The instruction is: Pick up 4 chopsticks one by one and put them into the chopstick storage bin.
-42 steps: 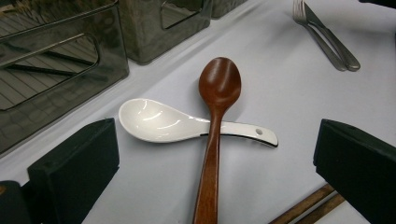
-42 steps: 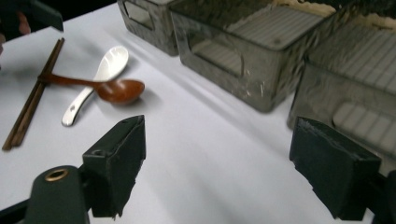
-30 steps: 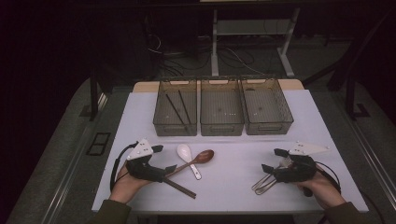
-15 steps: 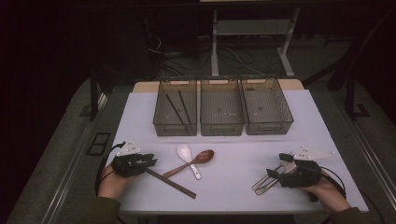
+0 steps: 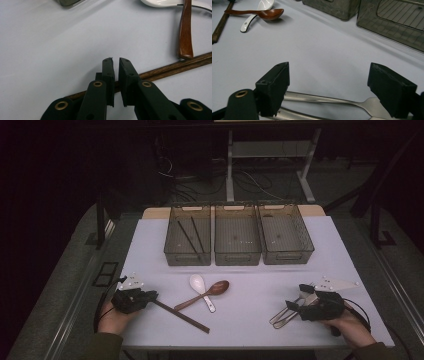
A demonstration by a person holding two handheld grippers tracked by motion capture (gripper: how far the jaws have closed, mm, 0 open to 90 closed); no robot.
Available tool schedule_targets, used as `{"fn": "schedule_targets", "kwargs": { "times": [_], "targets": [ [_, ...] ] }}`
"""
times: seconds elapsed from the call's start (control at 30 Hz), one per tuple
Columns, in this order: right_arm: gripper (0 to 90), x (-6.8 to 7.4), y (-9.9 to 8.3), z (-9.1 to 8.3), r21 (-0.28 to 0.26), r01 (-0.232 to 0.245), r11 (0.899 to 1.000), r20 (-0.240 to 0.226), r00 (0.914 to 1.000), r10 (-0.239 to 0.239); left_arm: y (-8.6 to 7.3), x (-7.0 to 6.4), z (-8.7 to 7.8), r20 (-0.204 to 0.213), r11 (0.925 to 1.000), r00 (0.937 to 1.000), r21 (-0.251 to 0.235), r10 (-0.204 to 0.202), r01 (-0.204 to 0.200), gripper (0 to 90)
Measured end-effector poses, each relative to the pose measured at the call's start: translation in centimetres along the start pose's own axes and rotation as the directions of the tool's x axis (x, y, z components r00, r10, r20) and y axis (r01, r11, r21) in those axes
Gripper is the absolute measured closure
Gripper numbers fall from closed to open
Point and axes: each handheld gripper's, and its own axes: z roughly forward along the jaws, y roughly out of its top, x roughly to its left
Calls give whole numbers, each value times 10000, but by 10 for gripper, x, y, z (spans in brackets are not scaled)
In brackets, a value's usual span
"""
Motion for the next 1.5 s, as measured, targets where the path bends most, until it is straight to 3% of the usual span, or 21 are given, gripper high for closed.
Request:
{"fn": "schedule_targets", "kwargs": {
  "times": [0.17,0.43,0.57,0.7,0.8,0.87,0.97,1.03,1.17,1.43,1.5],
  "targets": [
    [174,0,0,0,7,10,10000,27,10000,-10,-3,1,-2,-93,10000,9999,-54,-52,51,805],
    [174,-1,0,-1,-19,7,10000,26,10000,-7,-2,0,-2,-290,9998,9996,-178,61,-66,706],
    [174,-1,1,-1,-46,21,10000,8,10000,-21,6,-10,-5,19,9978,9991,-520,423,-422,652],
    [174,-1,1,0,-27,1,10000,-9,10000,-1,19,-29,-3,726,9919,9928,-920,947,-879,575],
    [174,-1,1,0,4,0,10000,-13,10000,0,29,-44,0,1265,9831,9776,-945,1680,-1567,529],
    [174,-1,1,0,-9,39,10000,-27,10000,-39,34,-55,3,1603,9787,9683,-1054,1916,-1762,512],
    [174,-1,1,0,-12,24,10000,-33,10000,-24,39,-69,9,2231,9719,9487,-1233,2241,-2006,502],
    [174,-1,1,0,4,11,10000,-44,10000,-11,42,-77,13,2624,9665,9318,-1237,2506,-2251,498],
    [174,-1,1,0,8,11,10000,-67,10000,-11,45,-92,22,3274,9629,9064,-1306,2668,-2363,497],
    [174,-1,1,1,6,4,10000,-131,9999,-4,48,-114,37,3976,9479,8606,-1168,3182,-2965,502],
    [174,-1,1,1,5,-8,10000,-157,9999,8,47,-119,41,4056,9396,8484,-1105,3402,-3239,511]
  ]
}}
